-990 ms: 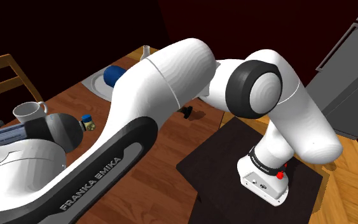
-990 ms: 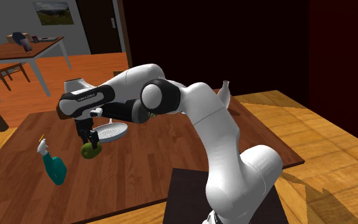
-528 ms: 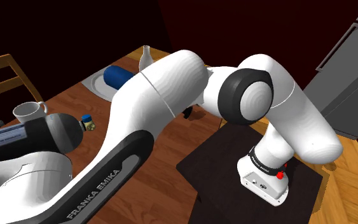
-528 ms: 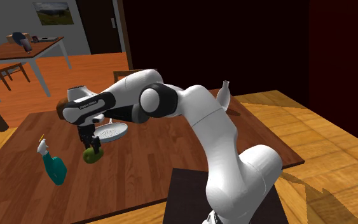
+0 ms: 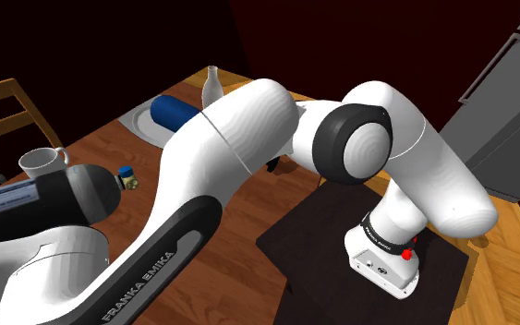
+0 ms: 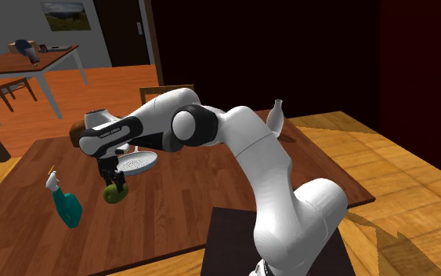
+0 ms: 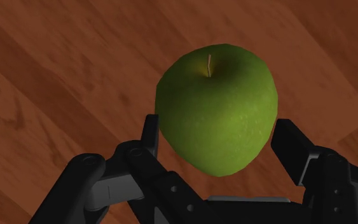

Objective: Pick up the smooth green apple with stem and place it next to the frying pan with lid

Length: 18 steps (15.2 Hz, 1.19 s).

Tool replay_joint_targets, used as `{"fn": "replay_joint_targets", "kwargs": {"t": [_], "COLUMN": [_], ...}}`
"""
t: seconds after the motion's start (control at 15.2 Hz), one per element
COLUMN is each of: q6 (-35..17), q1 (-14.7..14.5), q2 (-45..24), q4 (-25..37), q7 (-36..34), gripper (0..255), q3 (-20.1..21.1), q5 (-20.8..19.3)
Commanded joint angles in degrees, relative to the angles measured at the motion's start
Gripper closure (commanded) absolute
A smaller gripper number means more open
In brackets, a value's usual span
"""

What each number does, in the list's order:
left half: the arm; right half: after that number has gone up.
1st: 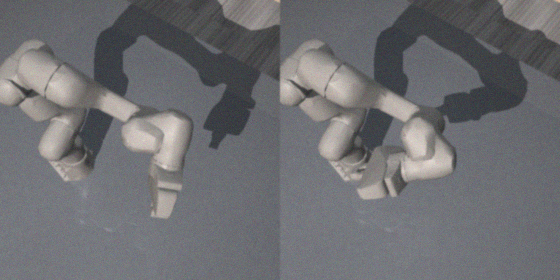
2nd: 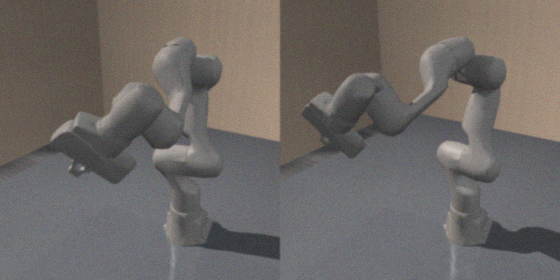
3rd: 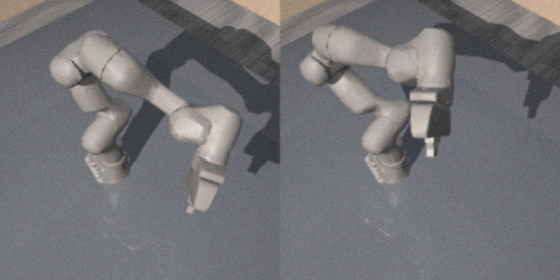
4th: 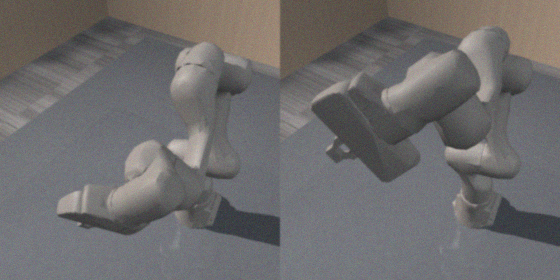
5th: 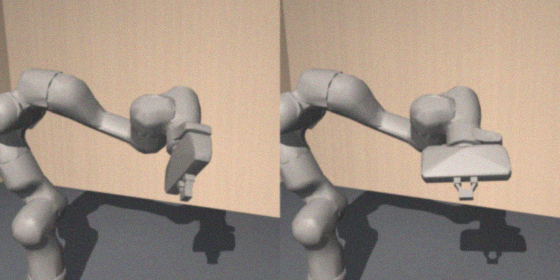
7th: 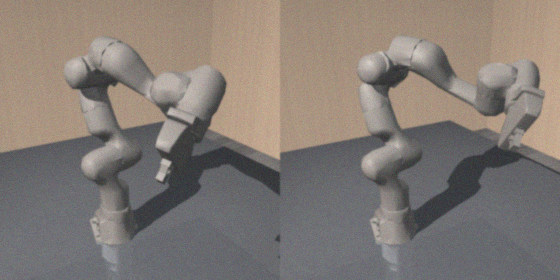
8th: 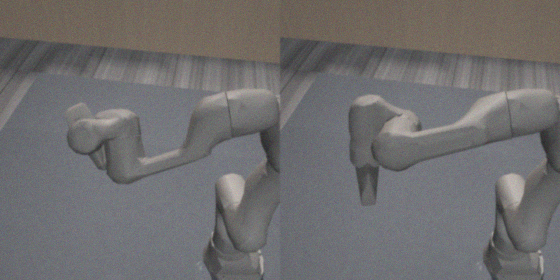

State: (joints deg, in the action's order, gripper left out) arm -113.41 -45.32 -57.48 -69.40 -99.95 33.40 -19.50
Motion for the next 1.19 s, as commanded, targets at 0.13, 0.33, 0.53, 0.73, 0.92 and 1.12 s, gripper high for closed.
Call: {"fn": "replay_joint_targets", "kwargs": {"t": [0.13,0.33,0.53,0.73,0.92,1.12], "q6": [0.0,0.0,2.8,5.5,5.5,5.5], "q1": [0.0,0.0,0.2,0.3,0.3,0.3], "q2": [0.0,0.0,1.4,2.4,2.4,2.4], "q4": [0.0,0.0,1.5,3.3,3.3,3.3], "q7": [0.0,0.0,0.4,0.8,0.8,0.8], "gripper": [0,0,0,0,0,0], "q3": [0.0,0.0,0.5,0.9,0.9,0.9], "q5": [0.0,0.0,0.6,1.1,1.1,1.1]}}
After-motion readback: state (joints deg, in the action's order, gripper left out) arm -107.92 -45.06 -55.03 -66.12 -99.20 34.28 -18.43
